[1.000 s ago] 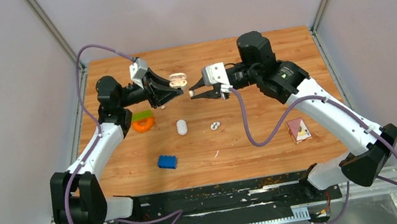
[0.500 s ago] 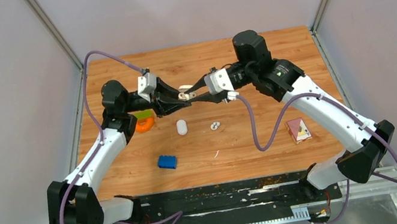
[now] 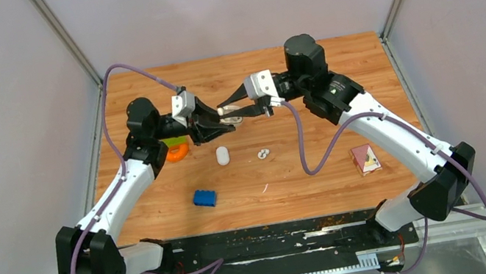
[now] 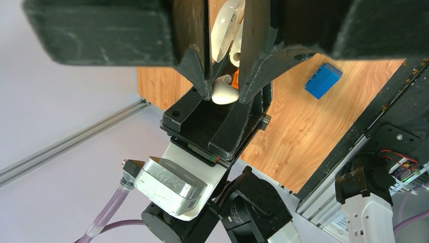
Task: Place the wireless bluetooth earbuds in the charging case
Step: Place the earbud in the charging case.
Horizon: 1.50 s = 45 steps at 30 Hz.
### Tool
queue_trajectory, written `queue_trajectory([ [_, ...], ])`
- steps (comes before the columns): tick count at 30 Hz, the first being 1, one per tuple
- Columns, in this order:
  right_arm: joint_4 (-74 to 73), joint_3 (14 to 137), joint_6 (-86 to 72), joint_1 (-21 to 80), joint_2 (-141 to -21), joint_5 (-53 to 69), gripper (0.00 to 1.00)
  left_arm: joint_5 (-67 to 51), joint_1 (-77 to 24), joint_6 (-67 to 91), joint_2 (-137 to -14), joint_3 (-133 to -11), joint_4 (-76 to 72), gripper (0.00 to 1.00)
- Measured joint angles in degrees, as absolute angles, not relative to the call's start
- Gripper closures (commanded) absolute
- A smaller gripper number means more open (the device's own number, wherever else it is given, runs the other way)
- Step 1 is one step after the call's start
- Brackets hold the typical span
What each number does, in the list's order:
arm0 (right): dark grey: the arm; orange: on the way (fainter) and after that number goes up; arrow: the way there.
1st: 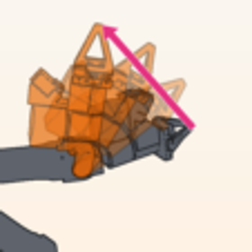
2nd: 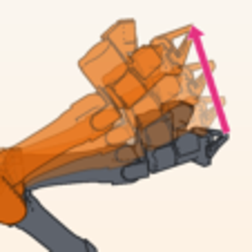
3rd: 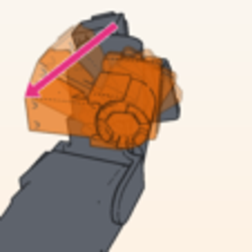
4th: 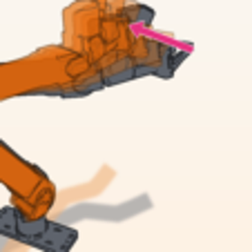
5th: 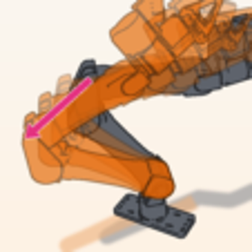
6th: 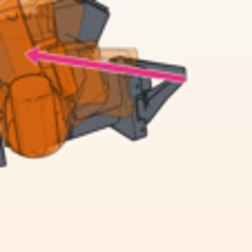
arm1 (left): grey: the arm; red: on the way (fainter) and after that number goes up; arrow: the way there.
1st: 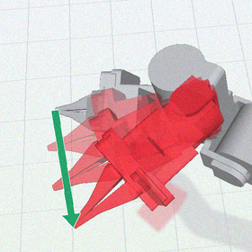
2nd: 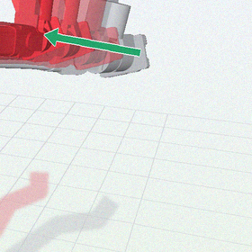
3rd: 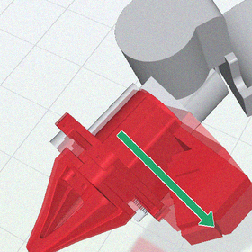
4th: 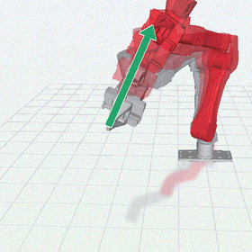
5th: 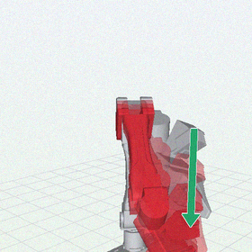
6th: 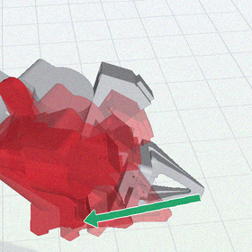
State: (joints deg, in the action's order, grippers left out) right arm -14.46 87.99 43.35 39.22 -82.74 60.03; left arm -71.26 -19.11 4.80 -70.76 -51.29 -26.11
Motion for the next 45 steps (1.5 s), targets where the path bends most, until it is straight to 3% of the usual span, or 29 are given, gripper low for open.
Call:
queue_trajectory([
  [26, -17.5, 88.0, 42.8, 39.2, -84.1, 57.3, 1.0, -70.0, -19.1, 11.7, -69.8, -52.0, -29.6, 0.91],
  [45, -19.9, 89.3, 45.1, 39.2, -86.1, 56.9, 0.96, -69.9, -19.1, 7.1, -69.3, -52.1, -26.2, 0.91],
])
